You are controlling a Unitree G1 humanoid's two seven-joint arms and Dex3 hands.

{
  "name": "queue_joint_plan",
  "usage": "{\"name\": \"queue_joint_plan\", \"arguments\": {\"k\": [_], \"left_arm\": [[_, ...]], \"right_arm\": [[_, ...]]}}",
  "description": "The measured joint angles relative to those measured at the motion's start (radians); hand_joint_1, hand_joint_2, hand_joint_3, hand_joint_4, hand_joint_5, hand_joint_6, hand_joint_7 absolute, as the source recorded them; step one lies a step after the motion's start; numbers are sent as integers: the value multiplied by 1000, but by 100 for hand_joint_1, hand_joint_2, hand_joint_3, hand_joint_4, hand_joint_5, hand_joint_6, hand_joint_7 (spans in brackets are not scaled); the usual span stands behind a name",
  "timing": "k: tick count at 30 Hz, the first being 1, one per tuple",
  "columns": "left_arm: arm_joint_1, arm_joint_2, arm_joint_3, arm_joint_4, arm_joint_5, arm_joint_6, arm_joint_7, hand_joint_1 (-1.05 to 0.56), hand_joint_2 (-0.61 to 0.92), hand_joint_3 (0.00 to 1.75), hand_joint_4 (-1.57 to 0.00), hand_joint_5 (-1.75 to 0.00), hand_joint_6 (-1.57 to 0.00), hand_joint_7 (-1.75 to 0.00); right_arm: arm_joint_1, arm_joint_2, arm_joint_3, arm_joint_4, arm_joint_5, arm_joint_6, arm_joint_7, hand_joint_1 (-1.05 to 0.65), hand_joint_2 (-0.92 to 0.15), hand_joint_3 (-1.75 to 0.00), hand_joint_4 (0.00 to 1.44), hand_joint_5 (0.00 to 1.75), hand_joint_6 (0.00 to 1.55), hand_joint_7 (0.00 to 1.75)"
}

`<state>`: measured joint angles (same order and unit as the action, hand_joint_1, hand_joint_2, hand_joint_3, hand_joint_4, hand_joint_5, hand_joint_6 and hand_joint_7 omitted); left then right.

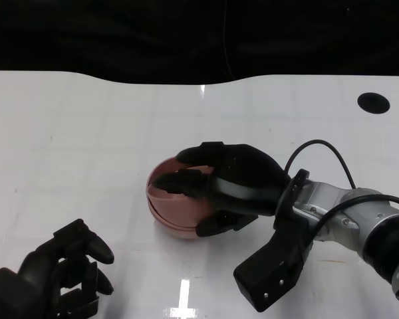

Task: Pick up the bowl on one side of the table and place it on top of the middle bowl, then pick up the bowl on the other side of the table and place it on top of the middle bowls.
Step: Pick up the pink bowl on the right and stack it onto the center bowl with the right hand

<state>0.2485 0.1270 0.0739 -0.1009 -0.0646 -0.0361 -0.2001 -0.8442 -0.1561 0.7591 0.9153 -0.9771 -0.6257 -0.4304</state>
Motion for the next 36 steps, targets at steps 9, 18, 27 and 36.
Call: {"name": "queue_joint_plan", "arguments": {"k": [9, 18, 27, 36], "left_arm": [[0, 0, 1, -3, 0, 7, 0, 37, 92, 84, -67, -175, -52, -175], [-5, 0, 1, 7, 12, 3, 0, 38, 92, 84, -68, -175, -52, -175], [-5, -2, 1, 8, 11, -2, 0, 36, 91, 85, -68, -175, -53, -175], [-5, -3, 0, 9, 14, -17, 0, 37, 87, 91, -70, -175, -54, -175]], "right_arm": [[16, -10, 9, -28, -3, 47, 27, -99, -92, -72, 0, 0, 0, 0], [39, -18, 20, -81, -20, 129, 56, -105, -92, -81, 0, 0, 0, 0], [78, -25, 31, -105, -27, 164, 90, -105, -92, -83, 0, 0, 0, 0], [86, -18, 32, -79, -33, 164, 82, -105, -92, -84, 0, 0, 0, 0]]}}
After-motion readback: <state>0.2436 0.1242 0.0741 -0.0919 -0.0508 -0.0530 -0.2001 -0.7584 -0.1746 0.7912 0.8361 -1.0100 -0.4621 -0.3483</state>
